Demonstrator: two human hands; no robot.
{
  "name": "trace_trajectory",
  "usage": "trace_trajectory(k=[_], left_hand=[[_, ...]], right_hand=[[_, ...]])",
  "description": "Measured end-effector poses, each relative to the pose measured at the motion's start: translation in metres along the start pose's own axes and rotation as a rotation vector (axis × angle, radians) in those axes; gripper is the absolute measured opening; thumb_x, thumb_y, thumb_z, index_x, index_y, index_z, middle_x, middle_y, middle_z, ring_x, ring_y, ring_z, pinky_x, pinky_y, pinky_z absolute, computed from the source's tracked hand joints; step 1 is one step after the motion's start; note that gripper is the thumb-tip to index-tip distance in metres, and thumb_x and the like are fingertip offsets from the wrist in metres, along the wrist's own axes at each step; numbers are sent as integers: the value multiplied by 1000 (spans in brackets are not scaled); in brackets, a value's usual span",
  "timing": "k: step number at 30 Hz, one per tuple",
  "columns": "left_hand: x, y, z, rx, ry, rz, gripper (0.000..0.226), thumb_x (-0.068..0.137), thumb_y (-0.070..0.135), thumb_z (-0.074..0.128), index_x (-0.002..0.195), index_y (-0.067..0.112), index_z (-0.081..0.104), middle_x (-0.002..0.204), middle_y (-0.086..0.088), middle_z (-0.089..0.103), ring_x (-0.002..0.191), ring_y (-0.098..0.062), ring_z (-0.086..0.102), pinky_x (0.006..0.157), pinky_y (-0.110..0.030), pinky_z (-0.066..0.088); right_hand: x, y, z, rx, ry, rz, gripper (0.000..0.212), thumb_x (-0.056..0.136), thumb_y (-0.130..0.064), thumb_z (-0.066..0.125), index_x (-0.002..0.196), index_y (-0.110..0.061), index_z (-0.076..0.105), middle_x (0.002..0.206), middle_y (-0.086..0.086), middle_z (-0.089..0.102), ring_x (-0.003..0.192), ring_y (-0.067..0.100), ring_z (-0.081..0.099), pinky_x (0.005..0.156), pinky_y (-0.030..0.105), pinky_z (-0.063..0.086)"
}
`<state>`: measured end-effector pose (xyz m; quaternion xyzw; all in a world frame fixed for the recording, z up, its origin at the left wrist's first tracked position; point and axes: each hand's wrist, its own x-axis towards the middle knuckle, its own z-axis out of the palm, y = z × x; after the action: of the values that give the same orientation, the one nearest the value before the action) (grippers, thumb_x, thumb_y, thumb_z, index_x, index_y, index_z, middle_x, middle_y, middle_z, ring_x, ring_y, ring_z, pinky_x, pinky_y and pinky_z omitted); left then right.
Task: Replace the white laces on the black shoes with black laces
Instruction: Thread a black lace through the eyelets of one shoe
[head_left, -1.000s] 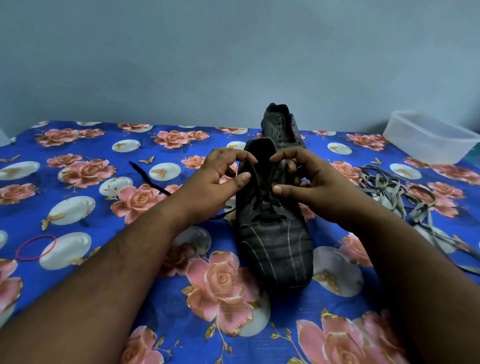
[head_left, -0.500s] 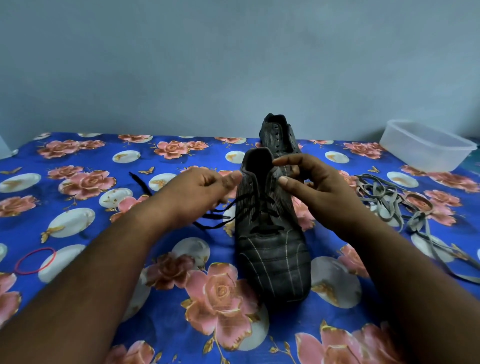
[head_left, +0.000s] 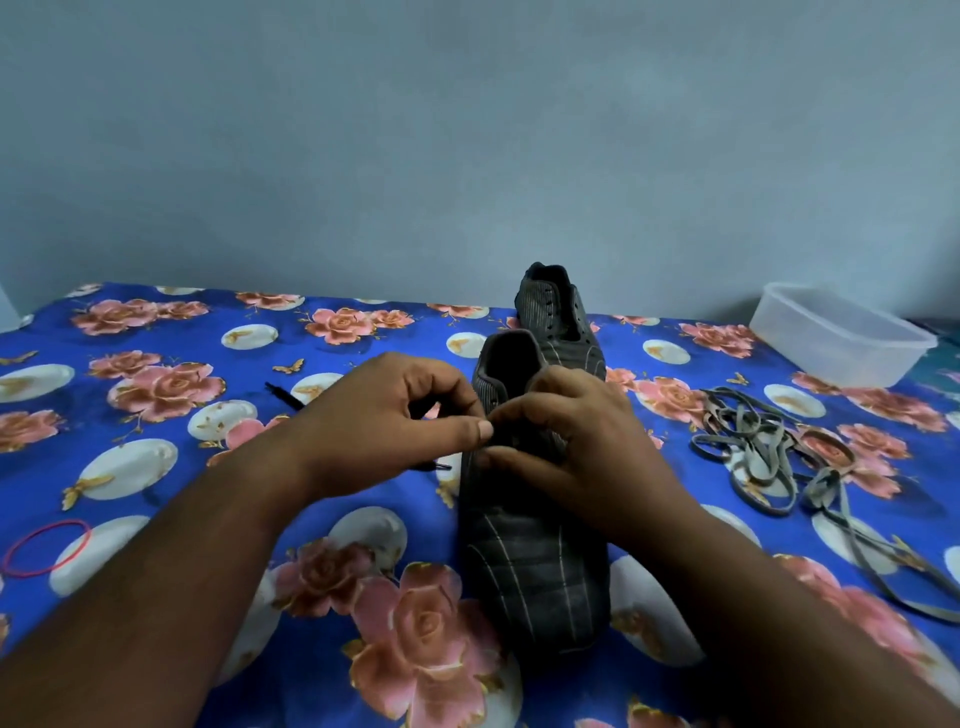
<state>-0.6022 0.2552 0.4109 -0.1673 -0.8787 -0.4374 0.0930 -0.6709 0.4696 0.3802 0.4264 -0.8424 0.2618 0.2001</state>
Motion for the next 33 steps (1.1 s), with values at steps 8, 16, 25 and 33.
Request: trace_trajectory(k=[8,16,25,33], left_hand=[[6,-8,20,-121,217,54,33,76,61,69,98,36,67,92,20,57,81,-4,51,74,-17,44],[11,-13,47,-71,86,11,22,85,47,74,98,30,73,99,20,53,94,1,56,82,-9,40],[10,-17,48,-100,98,-20,19,81,53,71,84,34,71,98,19,53,95,-2,57,85,-12,41],[10,-15,48,-105,107,15,27,77,64,69,77,37,68,92,17,48,95,-7,54,87,-11,38]], right_hand=[[2,-2,-4,217,160,11,20,86,-46,70,79,-27,72,72,-17,56,72,6,53,68,28,44],[2,4,-35,1126,169,413,15,76,-28,82,77,-15,75,70,5,64,65,15,53,65,24,48],[0,56,-65,1325,501,731,17,85,-36,68,77,-23,74,67,-6,50,61,11,44,57,25,43],[-18,111,-71,1125,620,1047,15,91,-33,72,90,-18,73,76,-5,60,53,10,41,49,24,37]])
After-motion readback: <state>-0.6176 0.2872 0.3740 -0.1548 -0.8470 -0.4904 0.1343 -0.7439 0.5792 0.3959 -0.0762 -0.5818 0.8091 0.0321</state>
